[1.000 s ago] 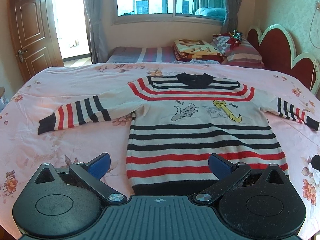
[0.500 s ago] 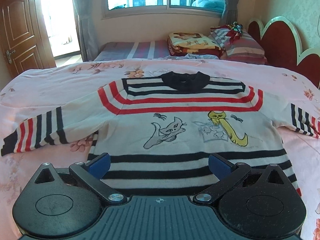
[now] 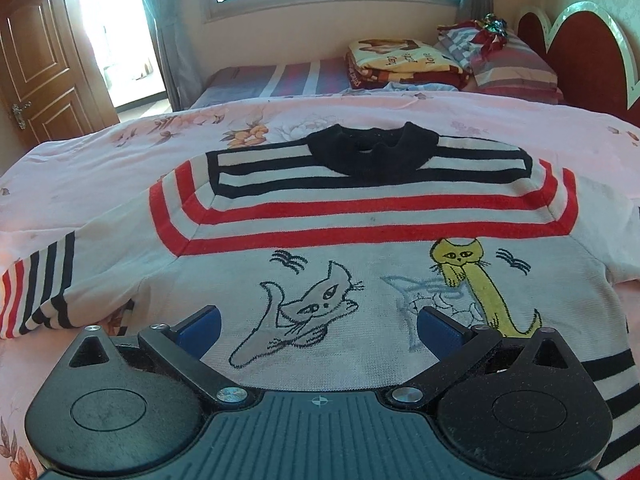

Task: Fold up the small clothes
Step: 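Grasp the black cuff of the sleeve nearest the right tool, then carry the held sleeve across the sweater body with the right tool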

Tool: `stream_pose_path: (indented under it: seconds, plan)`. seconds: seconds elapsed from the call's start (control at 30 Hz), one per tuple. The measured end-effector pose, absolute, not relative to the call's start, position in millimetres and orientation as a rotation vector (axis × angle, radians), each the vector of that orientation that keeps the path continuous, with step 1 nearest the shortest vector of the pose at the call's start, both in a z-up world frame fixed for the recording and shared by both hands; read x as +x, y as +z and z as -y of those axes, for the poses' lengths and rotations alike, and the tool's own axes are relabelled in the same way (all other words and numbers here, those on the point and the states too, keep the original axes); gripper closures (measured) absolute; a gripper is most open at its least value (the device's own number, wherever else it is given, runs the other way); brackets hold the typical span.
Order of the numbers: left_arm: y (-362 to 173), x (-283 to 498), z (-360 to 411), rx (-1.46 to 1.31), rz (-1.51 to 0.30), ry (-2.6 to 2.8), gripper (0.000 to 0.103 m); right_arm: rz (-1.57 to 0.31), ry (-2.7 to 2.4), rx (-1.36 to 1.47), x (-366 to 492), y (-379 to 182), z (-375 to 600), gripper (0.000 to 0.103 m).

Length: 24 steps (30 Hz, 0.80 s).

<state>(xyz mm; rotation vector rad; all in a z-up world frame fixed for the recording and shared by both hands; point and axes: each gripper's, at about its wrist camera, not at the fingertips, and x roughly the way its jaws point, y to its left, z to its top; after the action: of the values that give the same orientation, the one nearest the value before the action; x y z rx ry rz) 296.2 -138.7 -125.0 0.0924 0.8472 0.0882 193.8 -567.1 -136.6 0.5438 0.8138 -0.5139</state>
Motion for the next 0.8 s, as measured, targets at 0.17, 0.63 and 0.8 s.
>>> stream_pose_path:
  seconds: [0.17, 0.63, 0.8]
  plan:
    - [-133, 306, 140, 0.111, -0.863, 0.113, 0.0, -0.741, -0.588, 0.579, 213, -142, 595, 0.024]
    - [-132, 321, 124, 0.031, -0.871, 0.093, 0.001, -0.548, -0.419, 0.449, 245, -110, 572, 0.084]
    - [-118, 332, 104, -0.074, -0.869, 0.119, 0.0, -0.516, -0.167, 0.322, 276, -78, 489, 0.084]
